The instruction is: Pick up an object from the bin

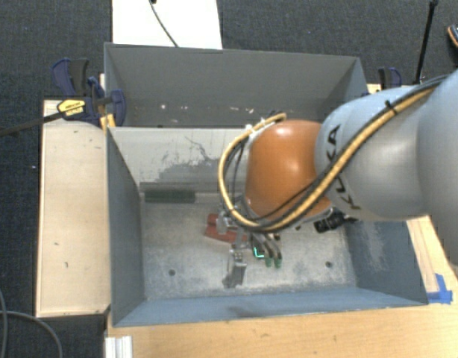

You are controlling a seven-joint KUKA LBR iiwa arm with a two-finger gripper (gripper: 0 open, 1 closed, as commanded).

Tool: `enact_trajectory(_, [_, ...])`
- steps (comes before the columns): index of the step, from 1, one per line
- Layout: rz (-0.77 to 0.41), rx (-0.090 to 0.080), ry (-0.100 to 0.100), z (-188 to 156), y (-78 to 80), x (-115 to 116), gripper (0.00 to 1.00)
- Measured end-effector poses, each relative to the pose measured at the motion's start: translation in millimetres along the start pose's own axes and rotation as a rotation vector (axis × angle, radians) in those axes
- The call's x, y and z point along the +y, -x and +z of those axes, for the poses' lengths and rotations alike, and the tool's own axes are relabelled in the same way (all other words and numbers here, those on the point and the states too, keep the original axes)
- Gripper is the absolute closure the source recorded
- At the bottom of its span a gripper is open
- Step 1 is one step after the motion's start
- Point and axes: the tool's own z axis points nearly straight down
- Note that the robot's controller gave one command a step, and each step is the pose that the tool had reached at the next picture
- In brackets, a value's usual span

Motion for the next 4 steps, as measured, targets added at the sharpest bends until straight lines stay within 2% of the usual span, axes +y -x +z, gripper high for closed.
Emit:
enact_trajectory(1, [-0.053, -0.006, -0.001, 79.2, 47.5, -30.0, 0.0])
enact_trajectory(2, [-0.016, -0.013, 0.001, 73.9, 99.8, -36.0, 0.0])
enact_trajectory(3, [-0.311, -0.008, -0.001, 75.0, 59.8, -68.5, 0.0])
enact_trajectory(4, [-0.307, -0.012, 0.001, 73.1, 61.3, -66.5, 1.0])
